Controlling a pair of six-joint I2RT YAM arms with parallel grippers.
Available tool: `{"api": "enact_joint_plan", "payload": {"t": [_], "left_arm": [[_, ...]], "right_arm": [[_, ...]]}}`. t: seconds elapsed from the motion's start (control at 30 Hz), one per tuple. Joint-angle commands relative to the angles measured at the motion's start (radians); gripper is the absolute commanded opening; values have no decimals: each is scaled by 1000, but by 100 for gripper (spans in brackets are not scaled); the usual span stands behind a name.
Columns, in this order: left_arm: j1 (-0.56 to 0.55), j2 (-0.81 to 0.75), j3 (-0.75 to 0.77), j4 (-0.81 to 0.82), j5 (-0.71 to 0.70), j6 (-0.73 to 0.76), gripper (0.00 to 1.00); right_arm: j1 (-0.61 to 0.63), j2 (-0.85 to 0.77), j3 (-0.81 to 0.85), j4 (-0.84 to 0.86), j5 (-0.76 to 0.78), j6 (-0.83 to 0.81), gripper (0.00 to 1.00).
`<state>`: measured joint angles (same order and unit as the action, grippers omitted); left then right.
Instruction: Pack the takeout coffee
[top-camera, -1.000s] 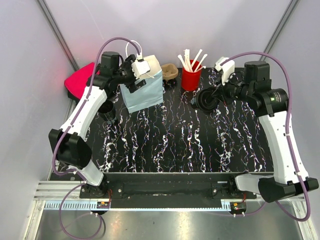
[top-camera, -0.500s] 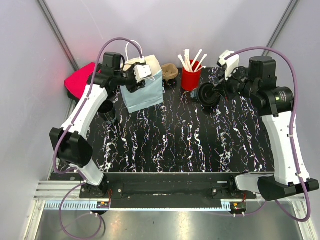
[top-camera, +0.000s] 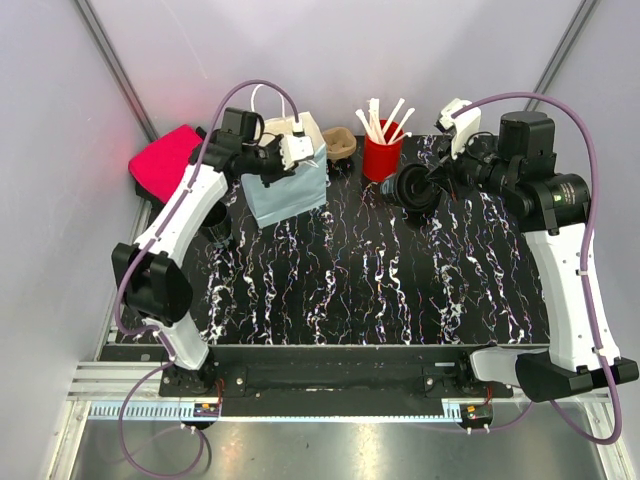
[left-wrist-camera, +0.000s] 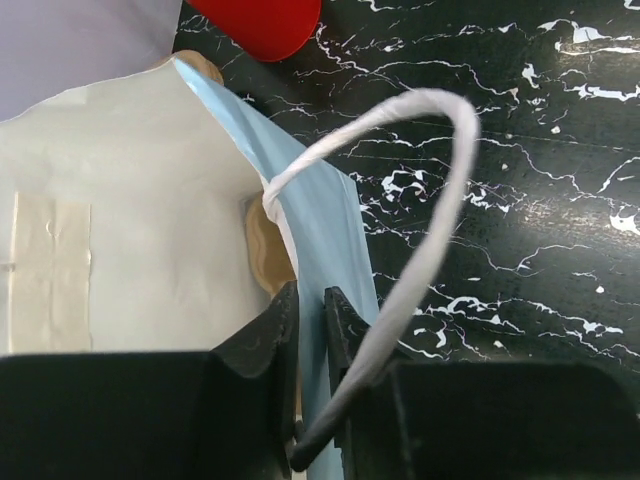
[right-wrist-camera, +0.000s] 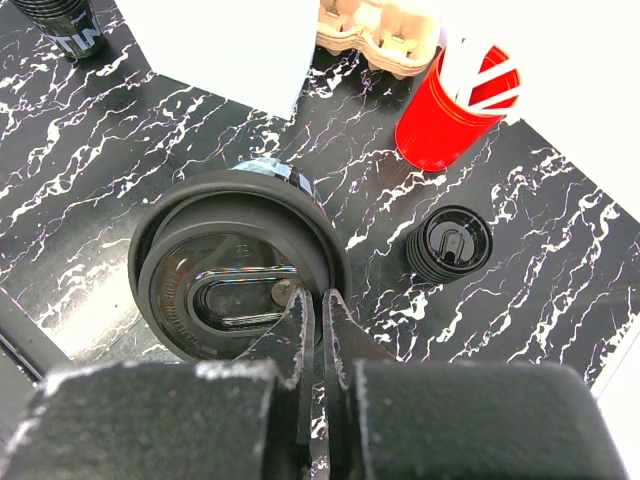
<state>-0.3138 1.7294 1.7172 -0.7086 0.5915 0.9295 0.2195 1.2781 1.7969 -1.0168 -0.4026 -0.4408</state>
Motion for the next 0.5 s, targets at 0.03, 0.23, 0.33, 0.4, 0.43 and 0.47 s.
{"api": "enact_joint_plan", "payload": {"t": [0.03,0.23,0.33,0.4,0.43,0.47], "left_arm": [[-42,-16,59,24,-44,-47,10],[-128,-54,71,34,-100,-152,0],[-174,-74,71,31,-131,-224,0],[-203,-85,68,32,-172,-294,0],[-232,-88,68,31,-183,-317,0],[-246,-100,64,29,-193,-369,0]], "right_arm": [[-5,-19,42,27,21,22,0],[-5,0,65,43,74,57,0],[-5,3,81,53,110,76,0],[-6,6,96,60,139,86,0],[-5,7,102,61,149,89,0],[-6,6,110,63,162,100,0]]}}
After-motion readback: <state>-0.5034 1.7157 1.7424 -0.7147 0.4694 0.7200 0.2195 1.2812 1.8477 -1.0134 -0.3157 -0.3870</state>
